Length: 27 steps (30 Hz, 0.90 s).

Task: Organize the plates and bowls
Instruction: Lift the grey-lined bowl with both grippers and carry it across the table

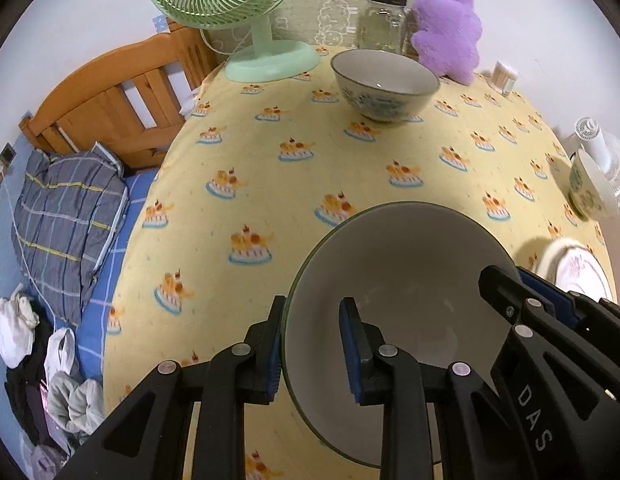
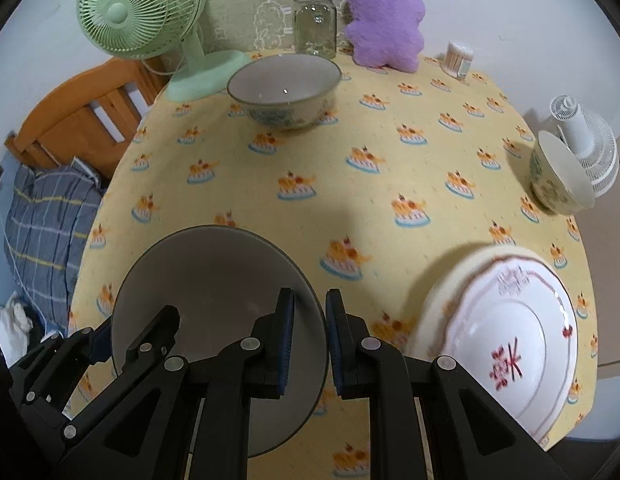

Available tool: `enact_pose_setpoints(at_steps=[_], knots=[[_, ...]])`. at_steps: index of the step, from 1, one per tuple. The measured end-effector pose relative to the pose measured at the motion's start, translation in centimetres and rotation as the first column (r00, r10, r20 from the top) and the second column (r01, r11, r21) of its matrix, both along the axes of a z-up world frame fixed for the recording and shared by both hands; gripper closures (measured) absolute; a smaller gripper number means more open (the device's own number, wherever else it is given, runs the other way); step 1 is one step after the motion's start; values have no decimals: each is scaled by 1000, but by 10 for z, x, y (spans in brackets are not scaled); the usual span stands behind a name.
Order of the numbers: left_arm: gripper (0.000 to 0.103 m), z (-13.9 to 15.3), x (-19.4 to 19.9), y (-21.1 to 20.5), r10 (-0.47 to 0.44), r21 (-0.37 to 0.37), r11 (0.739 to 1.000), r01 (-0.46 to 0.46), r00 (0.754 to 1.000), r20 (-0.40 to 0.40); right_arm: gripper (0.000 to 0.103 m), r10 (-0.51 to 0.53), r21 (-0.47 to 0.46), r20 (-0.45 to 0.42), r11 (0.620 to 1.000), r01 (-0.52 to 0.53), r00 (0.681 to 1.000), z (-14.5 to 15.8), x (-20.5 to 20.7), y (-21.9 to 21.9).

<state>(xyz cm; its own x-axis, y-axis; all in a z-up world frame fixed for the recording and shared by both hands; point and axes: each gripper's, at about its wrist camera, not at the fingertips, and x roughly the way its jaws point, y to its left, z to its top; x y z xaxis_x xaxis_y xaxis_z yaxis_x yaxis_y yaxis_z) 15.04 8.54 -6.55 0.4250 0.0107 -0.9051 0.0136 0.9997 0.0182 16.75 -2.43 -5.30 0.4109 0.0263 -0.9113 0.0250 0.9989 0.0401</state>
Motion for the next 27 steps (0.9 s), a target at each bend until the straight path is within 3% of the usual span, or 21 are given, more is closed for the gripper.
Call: enact_pose_setpoints(at_steps=[9,23,27], knots=[[79,-5,-22,-17,4,1,1000,-4,1000,-2,83,25,-5,-1,1000,-25,1000,-4,-25,-18],[78,-15,-26,-27,18,21,1000,-17,1000,-16,84,40,-3,-15,999,-40,999,-17,-27,-25],[71,-15,-27,-27,21,13,1000,-21,1000,-16,83,47,3,-19,999,-47,999,-16,-26,-24]])
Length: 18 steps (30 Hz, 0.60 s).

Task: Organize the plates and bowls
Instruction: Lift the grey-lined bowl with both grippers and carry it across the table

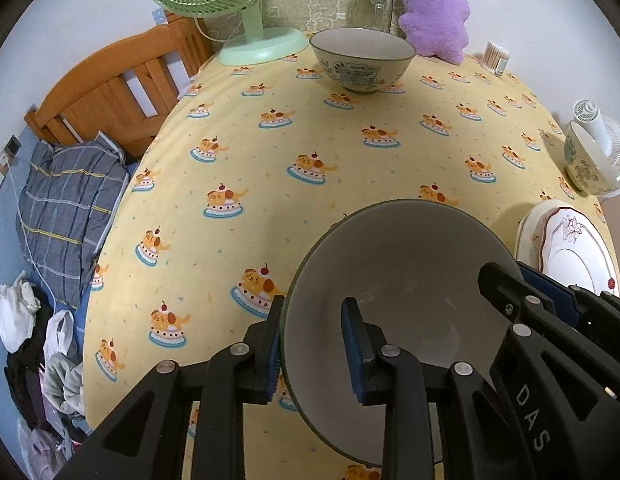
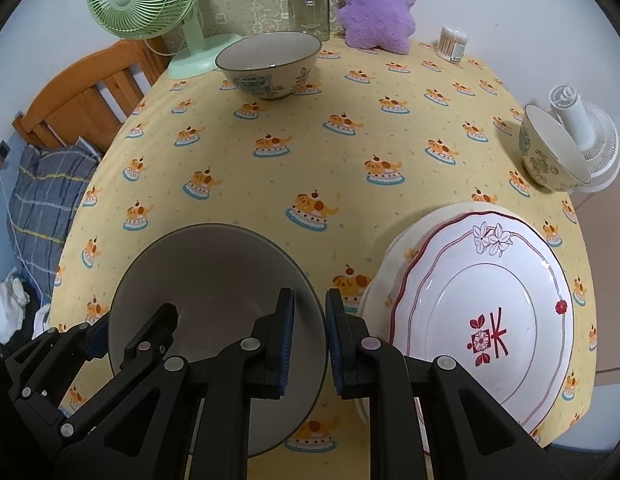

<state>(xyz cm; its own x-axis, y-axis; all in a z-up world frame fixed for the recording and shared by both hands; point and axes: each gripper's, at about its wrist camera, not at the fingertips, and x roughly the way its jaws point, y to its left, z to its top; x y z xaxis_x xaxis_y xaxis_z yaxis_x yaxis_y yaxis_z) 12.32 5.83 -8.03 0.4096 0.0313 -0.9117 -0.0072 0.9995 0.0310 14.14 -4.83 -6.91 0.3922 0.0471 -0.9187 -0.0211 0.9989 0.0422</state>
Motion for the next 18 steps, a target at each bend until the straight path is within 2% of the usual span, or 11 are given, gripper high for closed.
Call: enact_pose_setpoints(at_steps=[5,6,8,10,11,13,18], knots=[[63,3,-4,2,-8,12,1000,7,1000,7,79,20,-1,-7,1000,-20,1000,-1,0,2],[59,4,-5,3,-16,10,1000,16,1000,11,79,18,-3,-5,1000,-18,1000,-1,-1,2],[46,7,-7,4,-32,7,999,32,999,19,73,16,-3,-2,1000,-16,1000,1,-3,4],[42,10,-9,8,-39,1,999,39,999,33,56,8,-4,10,1000,-8,1000,4,-5,6],[35,12,-9,11,-43,-19,999,43,998,39,42,7,5,21,1000,-7,1000,8,-7,7],[30,17,-11,16,-39,-27,999,40,998,52,31,9,22,40,1000,-9,999,14,-12,10],[19,36,-18,27,-53,-39,998,57,995,88,28,-3,-7,91,1000,3,996,37,-23,19]])
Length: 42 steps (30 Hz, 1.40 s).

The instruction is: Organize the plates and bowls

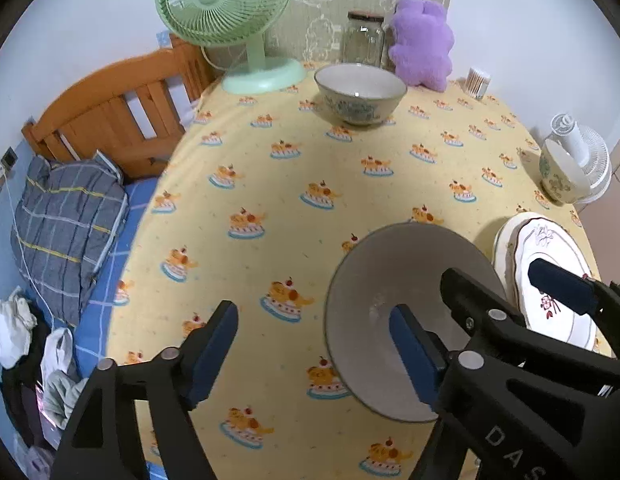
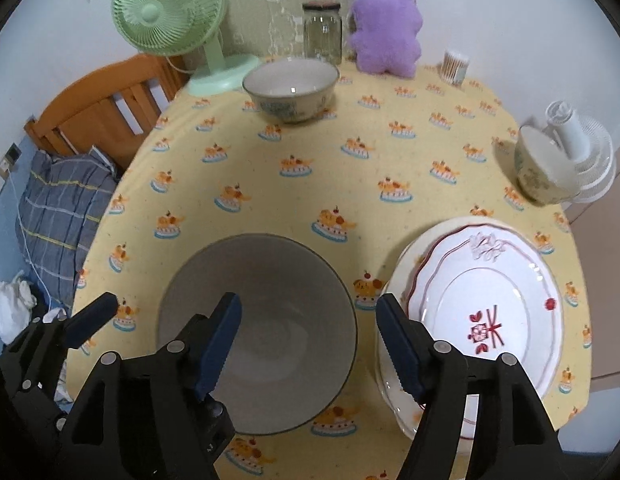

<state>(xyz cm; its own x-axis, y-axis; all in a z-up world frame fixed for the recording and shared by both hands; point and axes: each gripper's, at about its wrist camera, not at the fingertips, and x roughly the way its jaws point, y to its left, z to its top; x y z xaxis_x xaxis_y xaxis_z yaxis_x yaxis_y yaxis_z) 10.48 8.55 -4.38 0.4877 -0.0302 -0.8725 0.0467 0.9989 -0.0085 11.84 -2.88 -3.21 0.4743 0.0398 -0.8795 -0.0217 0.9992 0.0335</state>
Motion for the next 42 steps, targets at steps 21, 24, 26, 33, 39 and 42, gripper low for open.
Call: enact_pose_setpoints(at_steps=[21,24,26,33,39,42], knots=[[8,76,25,-1,-33,-44,998,43,980,196,18,-71,-10,193,997,75,979,79,26,-3],[8,80,38,-5,-7,-49,999,17,978,208,18,-49,-18,208,998,53,977,85,42,-7],[8,81,48,-10,7,-48,999,3,978,208,18,-32,-17,208,999,37,978,86,55,-12],[9,80,91,-30,57,-20,998,-54,976,212,18,-7,-5,210,1000,8,978,83,104,-33],[12,75,129,-40,123,13,991,-130,963,241,18,28,-8,229,1000,-27,973,76,148,-43],[14,68,150,-44,147,21,987,-157,959,244,18,43,15,223,999,-47,974,68,174,-48]])
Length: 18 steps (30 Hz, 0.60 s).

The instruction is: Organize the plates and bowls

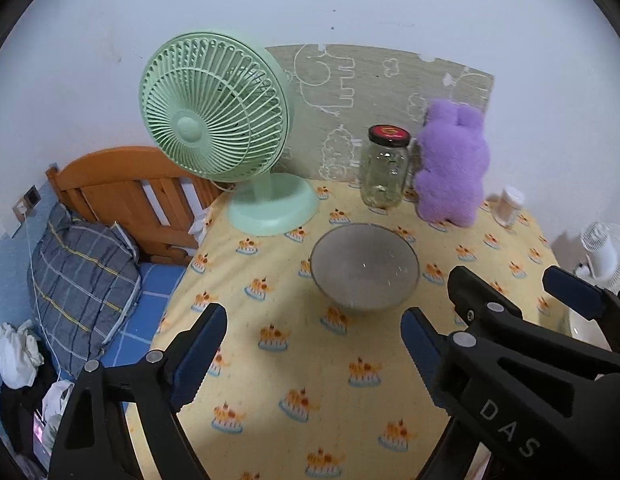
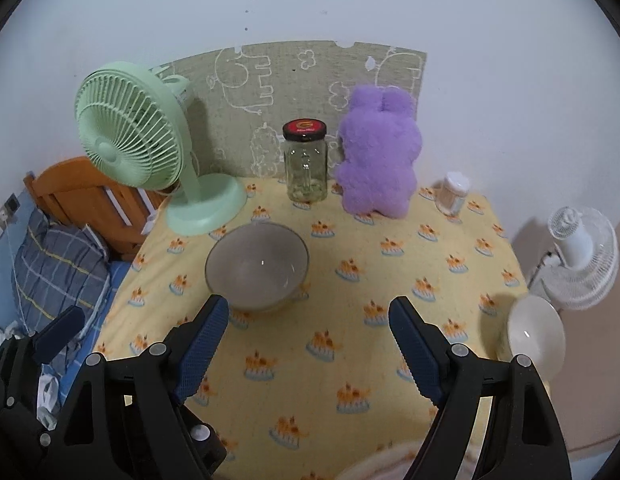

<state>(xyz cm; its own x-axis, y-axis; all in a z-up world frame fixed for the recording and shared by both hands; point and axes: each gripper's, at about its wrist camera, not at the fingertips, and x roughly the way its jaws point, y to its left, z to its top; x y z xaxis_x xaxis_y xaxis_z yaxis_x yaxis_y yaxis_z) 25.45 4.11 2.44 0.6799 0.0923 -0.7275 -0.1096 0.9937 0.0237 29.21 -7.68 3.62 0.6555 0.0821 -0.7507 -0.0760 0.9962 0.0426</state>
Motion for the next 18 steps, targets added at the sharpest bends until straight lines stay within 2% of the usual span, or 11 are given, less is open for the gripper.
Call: enact_pose_setpoints(at_steps=[4,10,12,18], knots=[[18,-8,28,-2,17,-11,1000,-17,1000,-13,18,11,8,-22,1000,-11,1000,-9,30,-1],[22,-24,71,-6,12,17,1000,-11,999,-46,19,10,39,-51,999,-8,999,-30,75,-4],[28,-31,81,-5,1,9,1000,0,998,-62,21,7,43,-63,999,-4,998,-37,87,-4],[35,-57,115,-3,4,5,1000,-4,993,-114,29,2,41,-99,999,2,995,-63,117,1]])
